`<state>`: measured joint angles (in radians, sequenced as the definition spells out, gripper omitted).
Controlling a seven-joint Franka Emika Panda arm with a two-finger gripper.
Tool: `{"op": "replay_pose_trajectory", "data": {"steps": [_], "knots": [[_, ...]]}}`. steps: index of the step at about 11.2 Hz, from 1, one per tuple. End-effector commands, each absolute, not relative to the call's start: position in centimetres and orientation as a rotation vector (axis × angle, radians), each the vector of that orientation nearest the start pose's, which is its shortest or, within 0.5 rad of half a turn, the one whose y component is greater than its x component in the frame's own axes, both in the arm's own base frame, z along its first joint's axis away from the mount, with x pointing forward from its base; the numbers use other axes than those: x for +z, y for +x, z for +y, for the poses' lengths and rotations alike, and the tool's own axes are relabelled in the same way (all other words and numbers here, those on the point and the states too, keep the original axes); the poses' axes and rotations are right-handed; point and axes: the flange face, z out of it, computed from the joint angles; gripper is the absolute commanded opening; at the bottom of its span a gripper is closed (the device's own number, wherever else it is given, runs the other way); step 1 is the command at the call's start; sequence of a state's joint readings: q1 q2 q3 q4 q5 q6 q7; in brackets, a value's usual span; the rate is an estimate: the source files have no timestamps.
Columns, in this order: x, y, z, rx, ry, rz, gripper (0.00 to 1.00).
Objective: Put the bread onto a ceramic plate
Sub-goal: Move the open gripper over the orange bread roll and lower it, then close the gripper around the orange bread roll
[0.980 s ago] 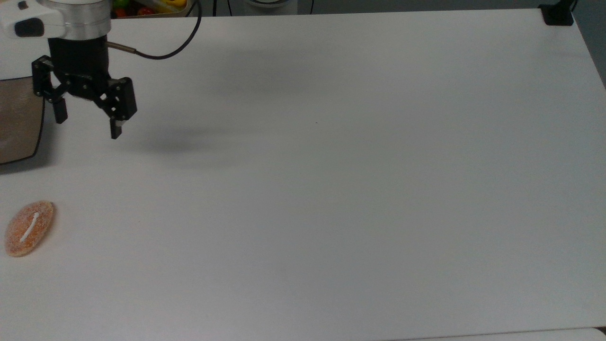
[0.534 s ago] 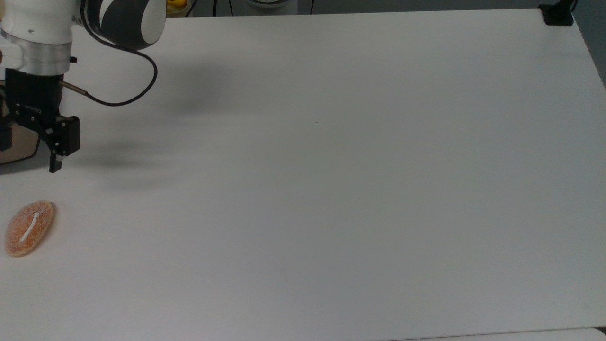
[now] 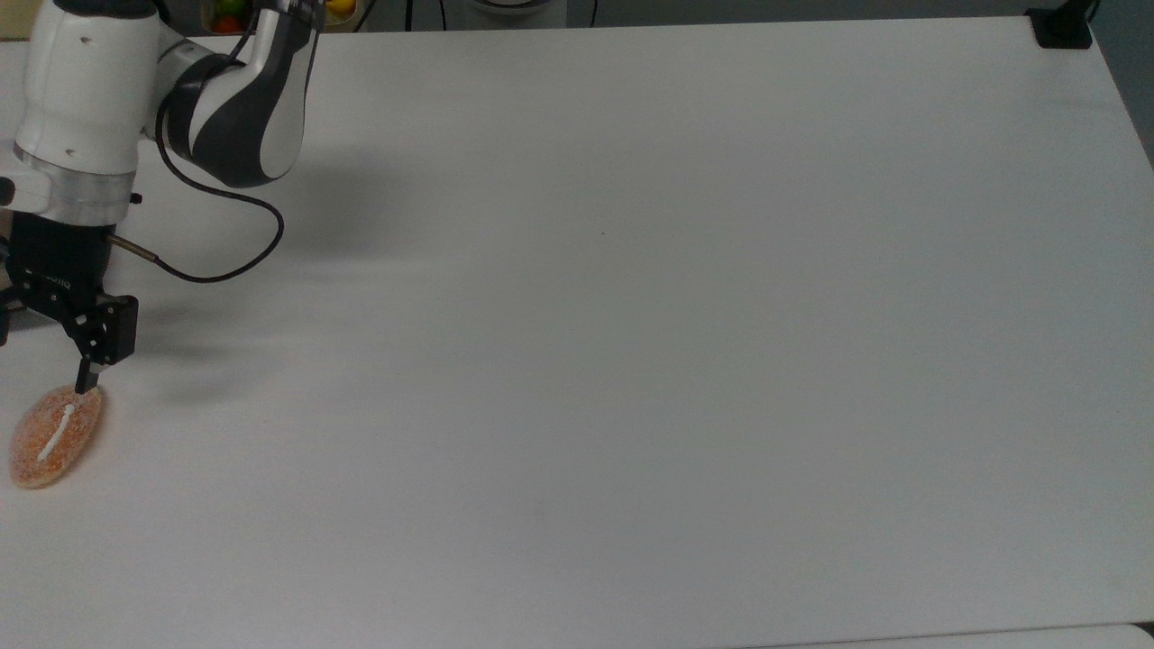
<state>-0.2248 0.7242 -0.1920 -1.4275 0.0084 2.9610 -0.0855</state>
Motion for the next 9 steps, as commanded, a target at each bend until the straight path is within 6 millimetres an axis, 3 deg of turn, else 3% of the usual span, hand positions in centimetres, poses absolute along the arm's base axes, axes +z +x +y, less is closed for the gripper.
{"op": "replay_pose_trajectory", "data": {"steps": [1,3,9], "knots": [[33.9,73.0,-28.5,-1.338,-3.156,0.37,1.0],[32.2,73.8,-28.2,-1.329,-3.158,0.364,1.0],[30.9,74.8,-29.0,-1.358,-3.164,0.345,1.0]]}}
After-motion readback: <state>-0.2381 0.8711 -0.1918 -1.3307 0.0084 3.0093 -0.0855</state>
